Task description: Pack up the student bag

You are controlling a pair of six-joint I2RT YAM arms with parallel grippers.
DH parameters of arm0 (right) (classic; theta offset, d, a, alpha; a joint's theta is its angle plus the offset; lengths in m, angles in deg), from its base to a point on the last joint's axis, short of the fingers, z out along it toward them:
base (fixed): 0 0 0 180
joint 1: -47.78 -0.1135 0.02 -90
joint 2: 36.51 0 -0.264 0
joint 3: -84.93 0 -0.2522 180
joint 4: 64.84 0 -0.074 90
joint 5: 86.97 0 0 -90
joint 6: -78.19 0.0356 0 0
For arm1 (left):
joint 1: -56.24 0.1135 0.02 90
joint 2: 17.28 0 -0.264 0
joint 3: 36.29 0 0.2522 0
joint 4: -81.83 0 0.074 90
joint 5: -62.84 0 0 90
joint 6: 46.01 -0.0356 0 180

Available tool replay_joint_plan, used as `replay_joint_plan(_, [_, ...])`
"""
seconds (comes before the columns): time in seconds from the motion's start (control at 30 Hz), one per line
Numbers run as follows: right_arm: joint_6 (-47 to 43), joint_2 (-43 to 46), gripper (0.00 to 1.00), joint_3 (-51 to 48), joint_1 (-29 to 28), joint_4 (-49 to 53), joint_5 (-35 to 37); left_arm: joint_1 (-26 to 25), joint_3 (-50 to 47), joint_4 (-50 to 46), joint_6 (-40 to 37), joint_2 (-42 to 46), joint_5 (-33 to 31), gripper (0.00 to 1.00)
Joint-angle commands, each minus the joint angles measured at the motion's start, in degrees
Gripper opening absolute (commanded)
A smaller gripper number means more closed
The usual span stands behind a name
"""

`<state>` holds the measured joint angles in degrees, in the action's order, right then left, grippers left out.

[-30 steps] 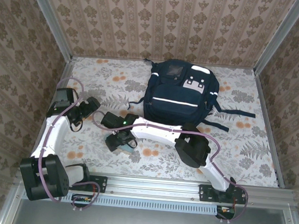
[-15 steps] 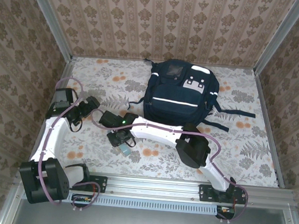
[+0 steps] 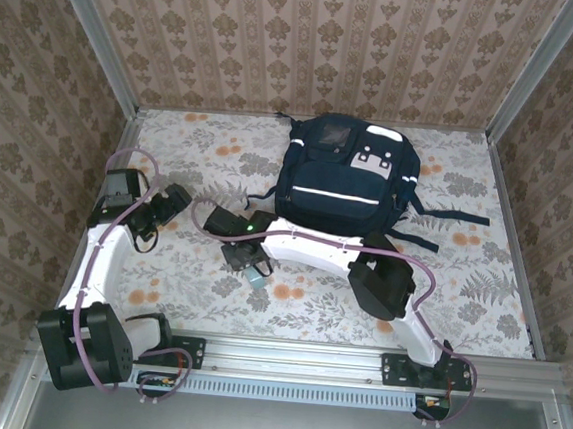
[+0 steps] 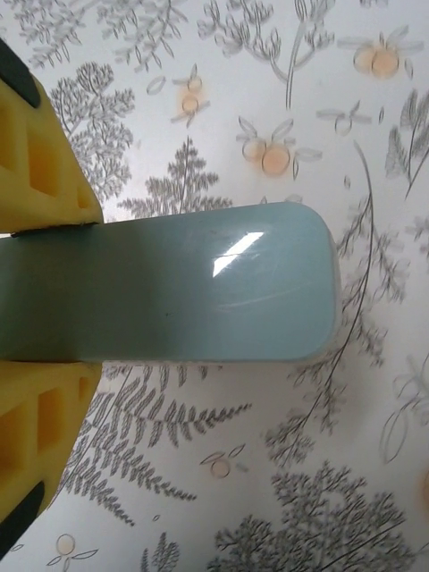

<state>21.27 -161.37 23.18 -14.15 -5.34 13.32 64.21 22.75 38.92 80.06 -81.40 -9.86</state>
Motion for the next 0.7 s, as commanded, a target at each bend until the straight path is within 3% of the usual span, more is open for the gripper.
replay_joint_plan(0.0, [6.24, 1.04, 0.33, -0.15, -0.08, 2.16, -3.40, 0.35, -0.32, 0.41, 0.76, 0.13, 1.22, 0.98])
replay_joint_plan(0.1, [11.00, -0.07, 0.34, 0.19, -0.79, 2.92, -3.65, 0.29, -0.71, 0.48, 0.88, 0.64, 1.50, 0.98])
replay_joint_plan(0.3, [14.91, -1.93, 0.50, 2.32, -1.29, 4.80, -0.43, 0.32, -1.62, 0.24, 0.75, 1.82, 2.29, 0.98])
replay_joint_plan(0.67, [14.24, -9.19, 0.52, 13.14, -2.90, 14.13, 3.07, 0.30, -2.52, -0.12, 0.33, 4.58, 3.00, 0.98])
